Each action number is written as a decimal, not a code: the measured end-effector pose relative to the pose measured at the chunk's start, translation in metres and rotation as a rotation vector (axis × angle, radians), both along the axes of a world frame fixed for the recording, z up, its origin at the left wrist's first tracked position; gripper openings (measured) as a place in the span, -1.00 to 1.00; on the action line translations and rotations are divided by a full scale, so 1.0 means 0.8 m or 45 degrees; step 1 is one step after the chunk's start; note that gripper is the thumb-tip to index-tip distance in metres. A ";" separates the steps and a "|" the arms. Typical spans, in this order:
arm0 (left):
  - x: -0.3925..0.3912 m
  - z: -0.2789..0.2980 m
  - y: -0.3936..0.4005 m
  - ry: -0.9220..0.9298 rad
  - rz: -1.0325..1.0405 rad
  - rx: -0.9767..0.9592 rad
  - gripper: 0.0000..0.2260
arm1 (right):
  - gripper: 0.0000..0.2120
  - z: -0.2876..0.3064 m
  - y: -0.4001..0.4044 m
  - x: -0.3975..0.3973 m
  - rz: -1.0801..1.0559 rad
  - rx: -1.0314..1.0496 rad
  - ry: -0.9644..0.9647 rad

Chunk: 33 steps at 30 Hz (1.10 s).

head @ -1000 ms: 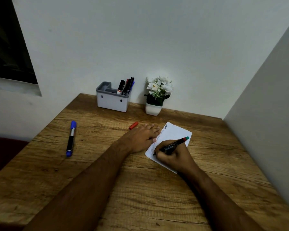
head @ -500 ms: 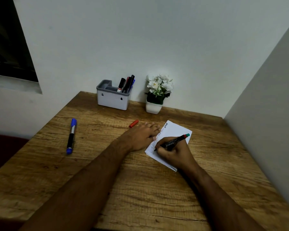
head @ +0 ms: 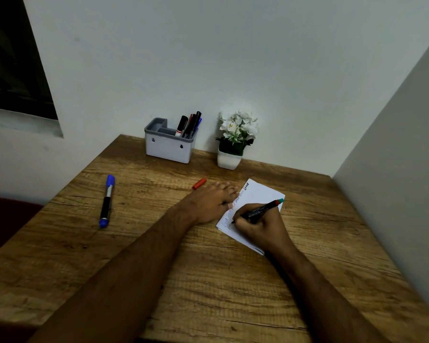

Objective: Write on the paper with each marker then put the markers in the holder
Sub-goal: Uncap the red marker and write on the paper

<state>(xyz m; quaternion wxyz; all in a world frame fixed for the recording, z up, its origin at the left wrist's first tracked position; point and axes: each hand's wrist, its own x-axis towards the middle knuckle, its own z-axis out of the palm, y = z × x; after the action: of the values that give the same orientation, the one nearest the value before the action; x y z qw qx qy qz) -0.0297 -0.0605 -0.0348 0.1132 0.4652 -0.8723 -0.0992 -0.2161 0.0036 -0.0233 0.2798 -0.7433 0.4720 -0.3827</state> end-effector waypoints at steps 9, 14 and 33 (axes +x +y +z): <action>0.001 -0.003 -0.003 0.009 -0.010 0.023 -0.55 | -0.88 -0.002 -0.004 0.002 -0.039 -0.004 0.002; 0.000 0.000 -0.001 0.006 -0.011 0.013 -0.55 | -0.88 0.000 0.000 0.003 -0.029 0.040 -0.038; 0.003 -0.007 -0.006 0.193 0.043 0.087 -0.57 | -0.79 0.004 0.000 -0.004 -0.162 -0.063 -0.277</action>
<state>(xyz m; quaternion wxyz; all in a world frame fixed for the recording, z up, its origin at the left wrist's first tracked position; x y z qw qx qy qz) -0.0273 -0.0654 -0.0400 0.1647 0.4747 -0.8493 -0.1618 -0.2190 0.0033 -0.0199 0.2859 -0.6726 0.4755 -0.4897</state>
